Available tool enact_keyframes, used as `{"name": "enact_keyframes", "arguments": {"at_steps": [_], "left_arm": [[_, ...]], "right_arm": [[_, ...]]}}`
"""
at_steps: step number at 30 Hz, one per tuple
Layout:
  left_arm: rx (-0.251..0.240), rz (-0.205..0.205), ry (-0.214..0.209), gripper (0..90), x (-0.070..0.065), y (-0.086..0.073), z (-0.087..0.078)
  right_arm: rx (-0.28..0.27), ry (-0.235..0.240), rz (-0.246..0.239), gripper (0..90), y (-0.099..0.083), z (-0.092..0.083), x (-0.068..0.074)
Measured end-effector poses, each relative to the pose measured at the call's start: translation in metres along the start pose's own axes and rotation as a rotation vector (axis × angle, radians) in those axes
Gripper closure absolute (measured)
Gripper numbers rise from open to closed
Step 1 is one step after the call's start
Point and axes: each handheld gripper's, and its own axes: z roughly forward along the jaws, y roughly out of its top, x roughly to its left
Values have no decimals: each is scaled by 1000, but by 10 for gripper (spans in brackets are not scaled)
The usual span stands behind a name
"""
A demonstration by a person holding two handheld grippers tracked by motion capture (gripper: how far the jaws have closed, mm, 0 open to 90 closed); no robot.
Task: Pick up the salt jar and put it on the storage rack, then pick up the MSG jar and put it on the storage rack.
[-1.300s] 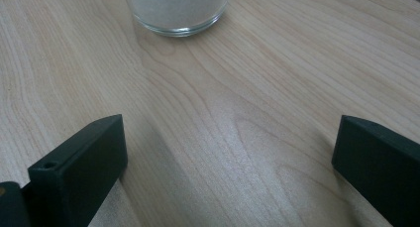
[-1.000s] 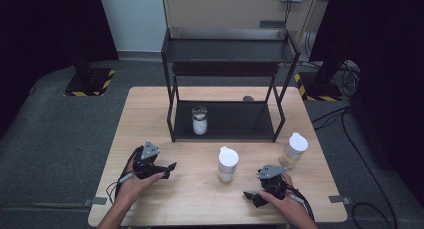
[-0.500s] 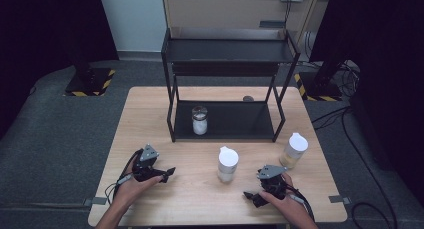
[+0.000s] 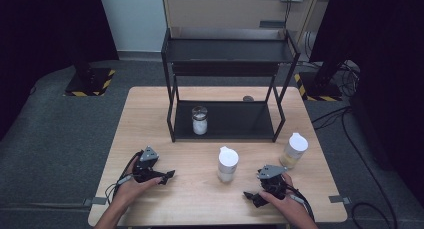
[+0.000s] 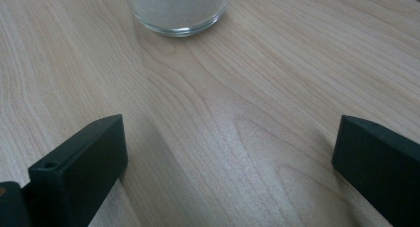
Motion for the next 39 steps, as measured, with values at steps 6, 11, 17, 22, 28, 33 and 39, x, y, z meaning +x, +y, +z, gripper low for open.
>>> {"name": "enact_keyframes", "arguments": {"at_steps": [6,11,17,22,28,33,39], "left_arm": [[27,43,17,16,-7,5,3],[52,84,42,0,-15,10,6],[52,85,42,0,-15,10,6],[52,85,42,0,-15,10,6],[52,85,42,0,-15,10,6],[52,84,44,0,-16,10,6],[51,83,47,0,-16,9,6]], "right_arm": [[0,0,0,11,0,0,0],[0,0,0,11,0,0,0],[0,0,1,11,0,0,0],[0,-1,1,11,0,0,0],[0,-1,1,11,0,0,0],[0,0,1,11,0,0,0],[-3,9,2,11,-1,0,-2]]}}
